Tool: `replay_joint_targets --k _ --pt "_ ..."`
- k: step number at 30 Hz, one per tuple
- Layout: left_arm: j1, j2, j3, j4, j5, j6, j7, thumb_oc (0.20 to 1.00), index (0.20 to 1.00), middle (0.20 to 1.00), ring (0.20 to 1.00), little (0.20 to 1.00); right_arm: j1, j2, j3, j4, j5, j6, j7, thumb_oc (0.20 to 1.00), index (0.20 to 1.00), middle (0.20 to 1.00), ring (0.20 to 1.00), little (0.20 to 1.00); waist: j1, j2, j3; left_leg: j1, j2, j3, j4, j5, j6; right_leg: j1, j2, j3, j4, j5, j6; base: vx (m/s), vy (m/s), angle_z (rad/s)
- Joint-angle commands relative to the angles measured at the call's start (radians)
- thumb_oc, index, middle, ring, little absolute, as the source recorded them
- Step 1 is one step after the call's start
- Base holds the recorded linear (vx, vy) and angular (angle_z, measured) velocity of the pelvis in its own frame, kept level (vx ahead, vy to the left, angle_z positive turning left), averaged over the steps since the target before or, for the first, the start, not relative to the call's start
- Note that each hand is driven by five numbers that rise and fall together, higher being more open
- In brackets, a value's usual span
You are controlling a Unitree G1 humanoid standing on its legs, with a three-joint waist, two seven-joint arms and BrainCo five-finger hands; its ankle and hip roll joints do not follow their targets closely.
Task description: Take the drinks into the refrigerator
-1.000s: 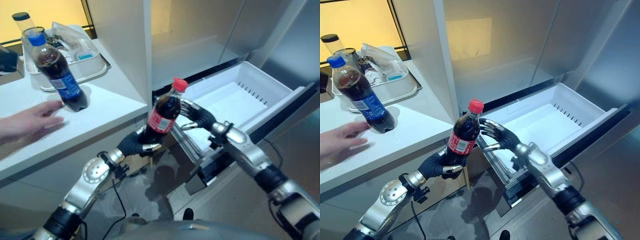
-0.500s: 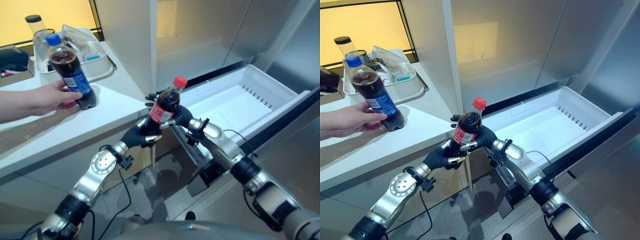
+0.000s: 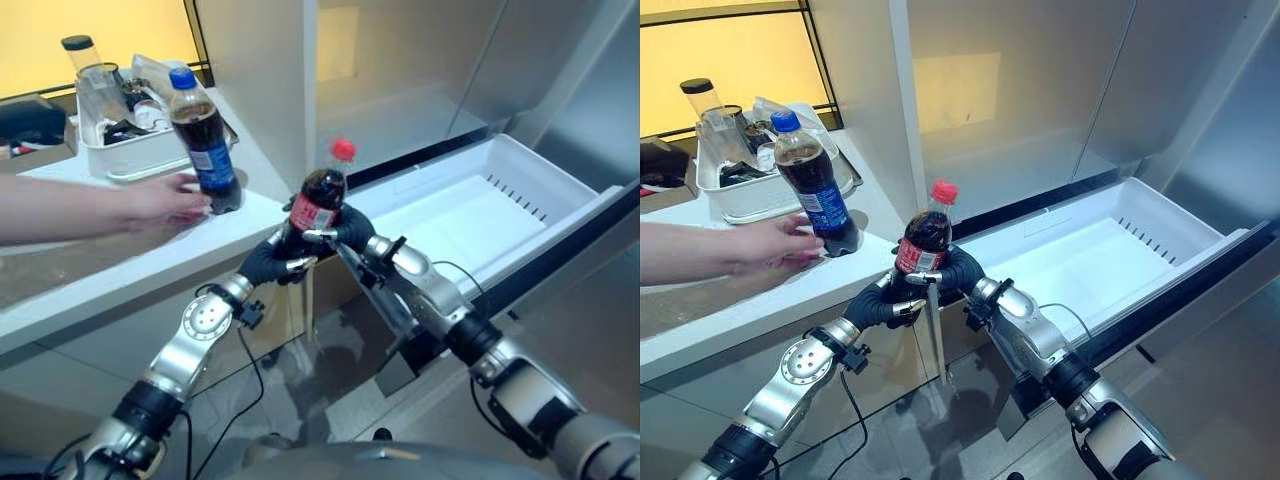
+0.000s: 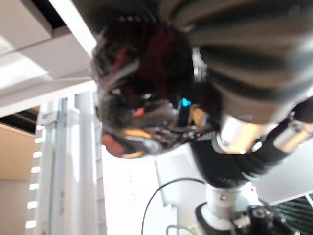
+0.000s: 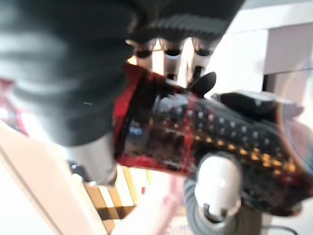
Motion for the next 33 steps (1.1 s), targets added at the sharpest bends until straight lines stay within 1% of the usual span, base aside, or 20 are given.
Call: replay_joint_targets --k 1,2,3,4,5,6,7,9,11,15,17,18,20,22,25,26,29,30,32,33 --pt "-0.117 -0.080 -0.133 -0.126 -0.005 -0.106 -0.072 1.000 1.000 1.000 1.000 1.000 -0.087 0.077 -0.034 -0.001 -0.009 -0.057 -0.043 0.200 0.200 0.200 0.200 0.200 0.022 0.009 -0.014 -0.010 -0.072 -0.035 0.000 -0.079 0.075 0.024 0.012 -0.050 0.087 -0.075 0.023 0.00 0.000 0.00" --pt "-0.101 -0.082 -0.123 -0.120 -0.005 -0.103 -0.070 1.000 1.000 1.000 1.000 1.000 -0.079 0.072 -0.046 -0.005 -0.009 -0.061 -0.049 0.200 0.200 0.200 0.200 0.200 0.023 0.009 -0.013 -0.011 -0.072 -0.036 0.000 -0.079 0.076 0.024 0.012 -0.050 0.086 -0.075 0.023 0.00 0.000 0.00" --pt "-0.051 -0.094 -0.085 -0.101 -0.020 -0.098 -0.058 1.000 1.000 1.000 1.000 1.000 -0.057 0.049 -0.081 -0.028 -0.029 -0.072 -0.070 0.200 0.200 0.200 0.200 0.200 0.025 0.008 -0.010 -0.012 -0.073 -0.037 0.000 -0.078 0.077 0.023 0.011 -0.050 0.086 -0.074 0.023 0.00 0.000 0.00" --pt "-0.049 -0.094 -0.084 -0.102 -0.020 -0.098 -0.058 1.000 1.000 1.000 1.000 1.000 -0.054 0.048 -0.080 -0.030 -0.029 -0.071 -0.071 0.200 0.200 0.200 0.200 0.200 0.024 0.008 -0.011 -0.012 -0.073 -0.037 0.000 -0.078 0.077 0.023 0.011 -0.051 0.086 -0.074 0.023 0.00 0.000 0.00" --pt "0.013 -0.111 -0.034 -0.085 -0.057 -0.090 -0.048 1.000 1.000 1.000 1.000 1.000 -0.021 0.011 -0.127 -0.077 -0.055 -0.083 -0.090 0.200 0.200 0.200 0.200 0.200 0.026 0.007 -0.007 -0.013 -0.073 -0.039 0.000 -0.077 0.078 0.022 0.010 -0.050 0.086 -0.072 0.023 0.00 0.000 0.00" --pt "0.015 -0.111 -0.034 -0.087 -0.057 -0.090 -0.048 1.000 1.000 1.000 1.000 1.000 -0.018 0.010 -0.126 -0.079 -0.056 -0.082 -0.091 0.200 0.200 0.200 0.200 0.200 0.026 0.007 -0.008 -0.013 -0.073 -0.039 0.000 -0.077 0.079 0.022 0.010 -0.050 0.086 -0.072 0.023 -0.01 -0.009 0.05" --pt "0.070 -0.125 0.015 -0.080 -0.092 -0.086 -0.042 1.000 1.000 1.000 1.000 1.000 0.023 -0.025 -0.179 -0.112 -0.083 -0.094 -0.115 0.200 0.200 0.200 0.200 0.200 0.028 0.005 -0.005 -0.014 -0.073 -0.041 0.000 -0.077 0.080 0.023 0.009 -0.053 0.085 -0.072 0.023 0.00 -0.005 0.11" --pt "0.101 -0.138 0.039 -0.070 -0.113 -0.081 -0.032 1.000 1.000 1.000 1.000 1.000 0.044 -0.040 -0.211 -0.135 -0.097 -0.103 -0.131 0.200 0.200 0.200 0.200 0.200 0.030 0.004 -0.005 -0.015 -0.074 -0.042 0.000 -0.076 0.080 0.022 0.009 -0.054 0.085 -0.072 0.023 -0.01 -0.008 0.12" --pt "0.179 -0.156 0.111 -0.073 -0.151 -0.072 -0.026 1.000 1.000 1.000 1.000 1.000 0.099 -0.084 -0.307 -0.190 -0.126 -0.126 -0.173 0.200 0.200 0.200 0.200 0.200 0.035 -0.001 -0.001 -0.020 -0.076 -0.046 0.000 -0.076 0.083 0.021 0.008 -0.058 0.082 -0.071 0.024 -0.01 -0.017 0.07" --pt "0.264 -0.145 0.182 -0.091 -0.155 -0.063 -0.036 1.000 1.000 1.000 1.000 1.000 0.151 -0.134 -0.446 -0.233 -0.132 -0.154 -0.226 0.200 0.200 0.200 0.200 0.200 0.041 -0.005 0.000 -0.025 -0.077 -0.051 0.000 -0.076 0.085 0.020 0.009 -0.062 0.079 -0.071 0.025 0.00 -0.005 0.05" --pt "0.281 -0.138 0.193 -0.096 -0.153 -0.061 -0.040 1.000 1.000 1.000 1.000 1.000 0.159 -0.146 -0.472 -0.242 -0.132 -0.160 -0.233 0.200 0.200 0.200 0.200 0.200 0.042 -0.007 0.000 -0.026 -0.077 -0.052 0.000 -0.076 0.086 0.019 0.009 -0.062 0.079 -0.070 0.025 0.00 0.000 0.00" --pt "0.305 -0.125 0.221 -0.097 -0.140 -0.058 -0.042 1.000 1.000 1.000 1.000 1.000 0.170 -0.177 -0.535 -0.257 -0.138 -0.171 -0.262 0.200 0.200 0.200 0.200 0.200 0.042 -0.010 -0.001 -0.028 -0.077 -0.051 0.000 -0.078 0.086 0.018 0.010 -0.061 0.079 -0.071 0.026 0.00 0.000 0.00" --pt "0.324 -0.120 0.240 -0.099 -0.138 -0.055 -0.048 1.000 1.000 1.000 1.000 1.000 0.177 -0.203 -0.582 -0.269 -0.130 -0.182 -0.276 0.200 0.200 0.200 0.200 0.200 0.043 -0.012 -0.001 -0.029 -0.078 -0.051 0.000 -0.078 0.086 0.016 0.010 -0.060 0.078 -0.071 0.026 0.00 0.000 0.00" --pt "0.332 -0.118 0.246 -0.104 -0.138 -0.055 -0.051 1.000 1.000 1.000 1.000 1.000 0.176 -0.213 -0.603 -0.265 -0.126 -0.186 -0.284 0.200 0.200 0.200 0.200 0.200 0.045 -0.013 -0.002 -0.030 -0.078 -0.051 0.000 -0.078 0.086 0.015 0.011 -0.059 0.077 -0.071 0.026 0.00 0.000 0.00" --pt "0.346 -0.104 0.271 -0.135 -0.152 -0.053 -0.061 1.000 1.000 1.000 1.000 1.000 0.161 -0.272 -0.641 -0.236 -0.144 -0.189 -0.310 0.200 0.200 0.200 0.200 0.200 0.047 -0.019 0.000 -0.033 -0.079 -0.053 0.000 -0.077 0.086 0.012 0.014 -0.056 0.076 -0.070 0.026 0.00 0.000 0.00" --pt "0.347 -0.104 0.271 -0.136 -0.153 -0.052 -0.061 1.000 1.000 1.000 1.000 1.000 0.160 -0.272 -0.640 -0.235 -0.145 -0.190 -0.311 0.200 0.200 0.200 0.200 0.200 0.048 -0.019 0.001 -0.034 -0.079 -0.053 0.000 -0.077 0.086 0.012 0.014 -0.056 0.075 -0.070 0.026 0.00 0.000 0.00" --pt "0.356 -0.082 0.279 -0.206 -0.187 -0.047 -0.084 1.000 1.000 1.000 1.000 1.000 0.118 -0.349 -0.624 -0.119 -0.279 -0.148 -0.347 0.200 0.200 0.200 0.200 0.200 0.057 -0.027 0.003 -0.037 -0.079 -0.056 0.000 -0.076 0.085 0.010 0.014 -0.058 0.074 -0.067 0.027 0.00 0.000 0.00" --pt "0.357 -0.083 0.280 -0.208 -0.188 -0.045 -0.084 1.000 1.000 1.000 1.000 1.000 0.112 -0.350 -0.620 -0.114 -0.281 -0.150 -0.348 0.200 0.200 0.200 0.200 0.200 0.056 -0.026 0.004 -0.037 -0.079 -0.055 0.000 -0.076 0.085 0.010 0.014 -0.057 0.074 -0.067 0.027 0.00 0.000 0.00" --pt "0.353 -0.082 0.259 -0.251 -0.221 -0.049 -0.094 1.000 1.000 1.000 1.000 1.000 0.052 -0.384 -0.558 0.044 -0.397 -0.113 -0.380 0.200 0.200 0.200 0.200 0.200 0.067 -0.034 0.009 -0.041 -0.078 -0.055 0.000 -0.073 0.085 0.007 0.016 -0.057 0.073 -0.065 0.027 0.00 0.000 0.00" --pt "0.353 -0.083 0.260 -0.251 -0.221 -0.049 -0.093 1.000 1.000 1.000 1.000 1.000 0.046 -0.384 -0.553 0.051 -0.397 -0.116 -0.381 0.200 0.200 0.200 0.200 0.200 0.066 -0.033 0.009 -0.041 -0.078 -0.054 0.000 -0.074 0.084 0.007 0.016 -0.057 0.073 -0.065 0.027 -0.03 0.005 0.00"
